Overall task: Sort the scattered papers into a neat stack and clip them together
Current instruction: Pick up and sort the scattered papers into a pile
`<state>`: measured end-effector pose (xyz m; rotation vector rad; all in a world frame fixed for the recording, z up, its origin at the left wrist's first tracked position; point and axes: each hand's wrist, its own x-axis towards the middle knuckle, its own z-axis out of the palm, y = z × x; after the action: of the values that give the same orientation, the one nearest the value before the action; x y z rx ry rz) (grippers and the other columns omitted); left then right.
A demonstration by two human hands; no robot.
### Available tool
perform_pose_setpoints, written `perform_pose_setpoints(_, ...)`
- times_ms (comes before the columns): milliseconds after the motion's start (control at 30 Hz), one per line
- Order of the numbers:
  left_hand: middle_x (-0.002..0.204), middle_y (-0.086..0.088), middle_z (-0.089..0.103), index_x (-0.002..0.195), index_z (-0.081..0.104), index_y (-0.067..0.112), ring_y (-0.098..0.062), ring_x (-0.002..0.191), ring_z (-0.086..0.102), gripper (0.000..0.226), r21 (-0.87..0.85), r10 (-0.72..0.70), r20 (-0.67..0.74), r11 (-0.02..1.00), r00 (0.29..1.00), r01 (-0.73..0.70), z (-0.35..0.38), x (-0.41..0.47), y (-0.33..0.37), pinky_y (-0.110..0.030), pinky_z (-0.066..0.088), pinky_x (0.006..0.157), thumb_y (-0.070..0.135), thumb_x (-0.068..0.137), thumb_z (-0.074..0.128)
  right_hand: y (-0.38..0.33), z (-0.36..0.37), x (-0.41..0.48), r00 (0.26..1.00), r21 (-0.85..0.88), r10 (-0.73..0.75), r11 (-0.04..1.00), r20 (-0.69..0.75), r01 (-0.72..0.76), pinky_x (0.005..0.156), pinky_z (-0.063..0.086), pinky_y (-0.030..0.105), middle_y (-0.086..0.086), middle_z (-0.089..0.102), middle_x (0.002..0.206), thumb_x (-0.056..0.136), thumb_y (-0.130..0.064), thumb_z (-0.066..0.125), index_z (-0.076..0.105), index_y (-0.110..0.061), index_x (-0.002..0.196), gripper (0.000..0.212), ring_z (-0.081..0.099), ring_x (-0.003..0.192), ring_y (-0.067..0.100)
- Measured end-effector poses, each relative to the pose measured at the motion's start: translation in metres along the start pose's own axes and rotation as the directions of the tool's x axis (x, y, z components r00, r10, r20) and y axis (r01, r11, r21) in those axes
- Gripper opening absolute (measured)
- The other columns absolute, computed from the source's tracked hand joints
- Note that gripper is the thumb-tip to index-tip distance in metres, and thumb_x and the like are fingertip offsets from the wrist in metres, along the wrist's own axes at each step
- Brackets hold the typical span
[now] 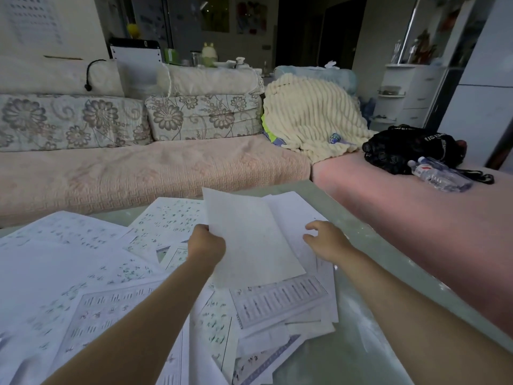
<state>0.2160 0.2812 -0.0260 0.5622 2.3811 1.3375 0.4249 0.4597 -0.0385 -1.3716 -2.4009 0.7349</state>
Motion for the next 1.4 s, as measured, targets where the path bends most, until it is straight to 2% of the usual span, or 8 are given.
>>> perform_pose_setpoints(233, 0.132, -0.017, 0.045, 0.132, 0.043, 0.004, -0.033, 0.125, 0.040, 0.049, 0.559, -0.118, 0.057, 0.827, 0.991, 0.066, 0.020, 0.038, 0.009, -0.038, 0.034, 0.103, 0.024, 0.088, 0.051, 0.007, -0.004, 0.068, 0.973, -0.225, 0.227, 0.948, -0.028, -0.227, 0.109, 0.030, 0.049, 0.012, 0.032, 0.150, 0.066, -0.074, 0.071, 0.034, -0.024, 0.148, 0.103, 0.025, 0.143, 0.032)
perform_pose_setpoints(367, 0.123, -0.016, 0.054, 0.124, 0.048, 0.004, -0.031, 0.114, 0.051, 0.047, 0.548, -0.113, 0.041, 0.833, 0.993, 0.072, 0.025, 0.056, 0.009, -0.037, 0.042, 0.100, 0.025, 0.083, 0.057, 0.009, -0.002, 0.090, 0.942, -0.231, 0.324, 0.927, 0.091, -0.296, 0.115, 0.026, 0.051, 0.015, 0.017, 0.158, 0.050, -0.077, 0.078, 0.017, -0.020, 0.153, 0.133, 0.011, 0.147, 0.035)
perform_pose_setpoints(467, 0.093, -0.011, 0.057, 0.104, 0.055, -0.001, -0.026, 0.089, 0.058, 0.034, 0.430, -0.128, 0.073, 0.899, 0.989, 0.085, 0.026, 0.063, 0.012, -0.028, 0.050, 0.074, 0.019, 0.079, 0.065, 0.008, -0.004, 0.096, 0.934, -0.239, 0.335, 0.924, 0.123, -0.300, 0.108, 0.038, 0.046, 0.014, 0.014, 0.157, 0.049, -0.068, 0.086, 0.015, -0.020, 0.154, 0.135, 0.014, 0.147, 0.033)
perform_pose_setpoints(567, 0.073, -0.006, 0.049, 0.086, 0.051, 0.003, -0.025, 0.078, 0.054, 0.023, 0.262, -0.153, 0.139, 0.958, 0.978, 0.113, 0.028, 0.066, 0.013, -0.029, 0.044, 0.065, 0.013, 0.081, 0.071, 0.009, -0.007, 0.097, 0.928, -0.089, 0.339, 0.940, 0.156, -0.329, 0.075, 0.056, 0.040, 0.009, 0.022, 0.153, 0.051, -0.050, 0.094, 0.026, -0.016, 0.148, 0.124, 0.034, 0.137, 0.031)
perform_pose_setpoints(767, 0.098, -0.019, 0.067, 0.075, 0.060, 0.007, -0.034, 0.090, 0.067, 0.014, -0.111, -0.161, 0.205, 0.976, 0.965, 0.186, 0.026, 0.058, 0.007, -0.046, 0.056, 0.086, 0.002, 0.084, 0.069, 0.016, 0.006, 0.085, 0.983, 0.242, 0.178, 0.953, 0.050, -0.185, 0.071, 0.049, 0.027, 0.008, 0.069, 0.104, 0.084, -0.017, 0.075, 0.069, -0.006, 0.119, 0.037, 0.067, 0.093, 0.026)
perform_pose_setpoints(1100, 0.102, -0.017, 0.064, 0.115, 0.058, 0.012, -0.036, 0.089, 0.064, 0.039, -0.066, -0.162, 0.278, 0.980, 0.947, 0.187, -0.015, 0.022, -0.018, -0.043, 0.058, 0.078, -0.008, 0.082, 0.061, -0.002, 0.000, 0.003, 0.850, 0.236, 0.139, 0.927, 0.508, -0.292, 0.068, 0.057, 0.032, 0.007, 0.074, 0.102, 0.086, -0.005, 0.069, 0.068, -0.011, 0.112, 0.027, 0.072, 0.088, 0.023)
perform_pose_setpoints(1267, 0.102, -0.019, 0.069, 0.112, 0.061, 0.007, -0.038, 0.091, 0.068, 0.042, -0.087, -0.166, 0.372, 0.973, 0.913, 0.212, -0.034, -0.004, -0.028, -0.051, 0.057, 0.082, -0.009, 0.073, 0.062, -0.020, 0.008, -0.033, 0.938, 0.495, 0.139, 0.819, 0.318, -0.290, 0.067, 0.054, 0.026, 0.003, 0.075, 0.094, 0.081, -0.023, 0.079, 0.072, -0.011, 0.099, 0.023, 0.071, 0.084, 0.021)
perform_pose_setpoints(1400, 0.107, -0.016, 0.070, 0.117, 0.058, 0.008, -0.037, 0.094, 0.069, 0.039, -0.091, -0.148, 0.457, 0.973, 0.877, 0.212, -0.044, -0.019, -0.037, -0.053, 0.057, 0.082, 0.006, 0.080, 0.068, -0.028, 0.025, -0.062, 0.957, 0.415, 0.155, 0.876, 0.244, -0.247, 0.082, 0.058, 0.033, 0.002, 0.073, 0.096, 0.069, -0.012, 0.087, 0.071, -0.012, 0.098, 0.033, 0.070, 0.089, 0.021)
